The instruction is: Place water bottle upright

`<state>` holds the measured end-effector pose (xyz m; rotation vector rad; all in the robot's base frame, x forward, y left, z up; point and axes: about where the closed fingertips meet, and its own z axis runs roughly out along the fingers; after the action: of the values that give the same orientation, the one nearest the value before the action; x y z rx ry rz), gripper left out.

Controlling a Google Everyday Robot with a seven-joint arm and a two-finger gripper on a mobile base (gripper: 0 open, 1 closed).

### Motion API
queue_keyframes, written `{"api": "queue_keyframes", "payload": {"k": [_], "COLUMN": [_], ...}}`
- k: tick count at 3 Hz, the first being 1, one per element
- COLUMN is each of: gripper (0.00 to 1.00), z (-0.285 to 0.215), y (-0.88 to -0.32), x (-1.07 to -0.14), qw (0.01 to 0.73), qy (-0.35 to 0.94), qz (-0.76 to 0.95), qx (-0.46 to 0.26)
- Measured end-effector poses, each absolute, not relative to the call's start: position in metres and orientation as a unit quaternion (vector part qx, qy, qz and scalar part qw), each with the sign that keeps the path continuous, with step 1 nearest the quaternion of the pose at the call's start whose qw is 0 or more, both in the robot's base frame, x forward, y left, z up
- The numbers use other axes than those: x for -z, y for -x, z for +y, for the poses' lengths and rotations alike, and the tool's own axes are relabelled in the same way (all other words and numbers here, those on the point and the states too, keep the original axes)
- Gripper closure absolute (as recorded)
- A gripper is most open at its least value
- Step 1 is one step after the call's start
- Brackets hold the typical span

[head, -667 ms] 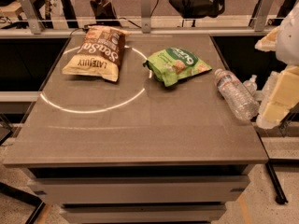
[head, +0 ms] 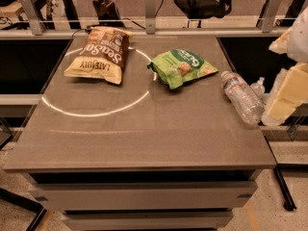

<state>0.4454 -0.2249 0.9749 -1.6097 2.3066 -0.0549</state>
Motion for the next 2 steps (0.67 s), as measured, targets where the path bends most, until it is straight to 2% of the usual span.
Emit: {"api": "queue_keyframes", "payload": {"k": [2], "gripper": [0.00], "z": [-0.256], "y": [-0.484], "x": [-0.966], "qw": [0.131], "qy": [0.396], "qz": [0.908], "qx": [-0.033]}}
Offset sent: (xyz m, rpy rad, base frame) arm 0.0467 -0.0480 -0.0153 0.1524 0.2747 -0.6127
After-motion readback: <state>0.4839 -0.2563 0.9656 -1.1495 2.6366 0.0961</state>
